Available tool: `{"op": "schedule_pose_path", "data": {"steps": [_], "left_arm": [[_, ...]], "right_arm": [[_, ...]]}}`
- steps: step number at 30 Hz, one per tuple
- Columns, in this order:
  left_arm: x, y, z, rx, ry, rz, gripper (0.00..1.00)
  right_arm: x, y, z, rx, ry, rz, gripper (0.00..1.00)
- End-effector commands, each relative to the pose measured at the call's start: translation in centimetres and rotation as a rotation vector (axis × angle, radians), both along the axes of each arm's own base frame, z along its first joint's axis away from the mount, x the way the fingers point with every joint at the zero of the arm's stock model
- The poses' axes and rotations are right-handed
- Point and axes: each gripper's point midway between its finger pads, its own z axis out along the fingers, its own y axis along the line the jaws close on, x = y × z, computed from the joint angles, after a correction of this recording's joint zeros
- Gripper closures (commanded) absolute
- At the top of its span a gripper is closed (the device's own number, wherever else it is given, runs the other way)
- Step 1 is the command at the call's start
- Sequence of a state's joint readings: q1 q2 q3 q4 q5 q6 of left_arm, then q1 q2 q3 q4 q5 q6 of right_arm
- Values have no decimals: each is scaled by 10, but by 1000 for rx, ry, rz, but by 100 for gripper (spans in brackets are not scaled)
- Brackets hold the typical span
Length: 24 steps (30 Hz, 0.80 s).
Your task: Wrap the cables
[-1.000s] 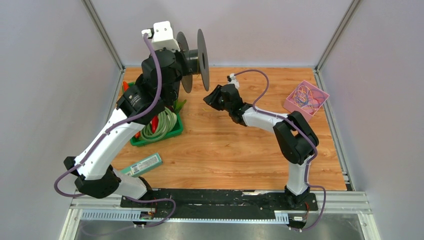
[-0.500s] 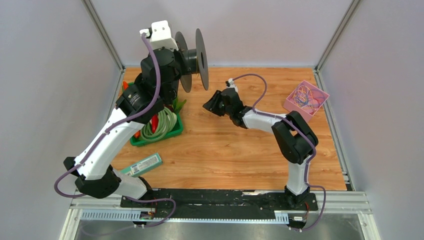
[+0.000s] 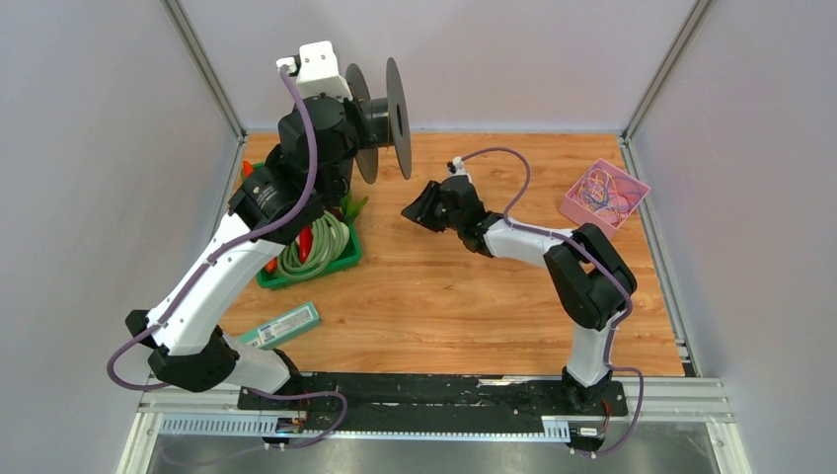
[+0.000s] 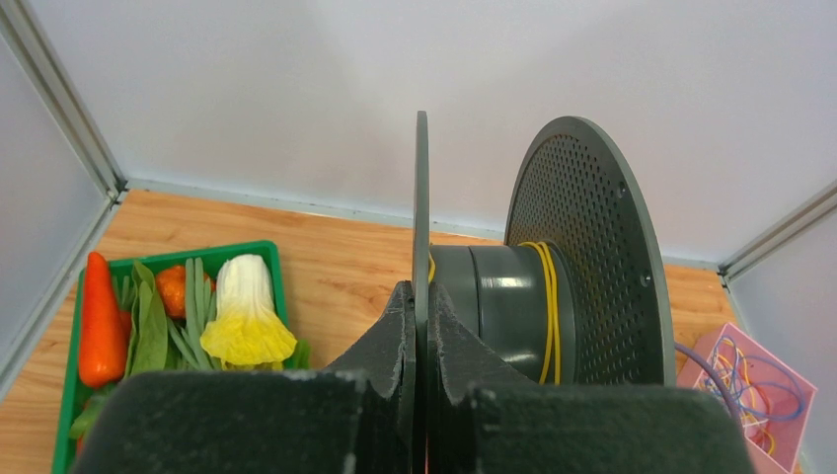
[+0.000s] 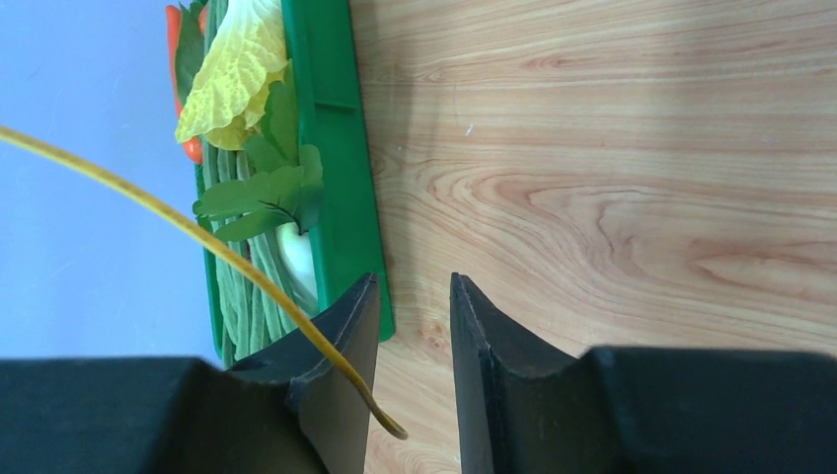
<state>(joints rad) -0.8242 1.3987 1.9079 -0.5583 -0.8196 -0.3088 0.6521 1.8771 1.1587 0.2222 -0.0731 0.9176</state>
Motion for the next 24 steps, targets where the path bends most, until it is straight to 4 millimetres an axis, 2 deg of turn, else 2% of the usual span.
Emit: {"op": "schedule_pose_path", "data": {"steps": [1, 5, 10, 16, 20, 24], "left_arm": [[-5, 6, 30, -104, -81, 0, 100], [-4, 6, 29, -101, -80, 6, 100], [-3, 5, 27, -94, -75, 6, 100], [-2, 3, 25, -97, -71, -2, 100], [-3, 1, 26, -103, -71, -11, 100], [-3, 2, 25, -102, -70, -11, 100]], "right_arm": [[-3, 1, 31, 49, -42, 9, 66], [-6, 1, 36, 57, -35, 15, 66], [-18, -3, 29, 61, 12, 17, 63], [-20, -7, 27, 49, 5, 16, 65], [-15, -5, 31, 54, -19, 13, 67], [-15, -4, 30, 54, -15, 20, 80]]}}
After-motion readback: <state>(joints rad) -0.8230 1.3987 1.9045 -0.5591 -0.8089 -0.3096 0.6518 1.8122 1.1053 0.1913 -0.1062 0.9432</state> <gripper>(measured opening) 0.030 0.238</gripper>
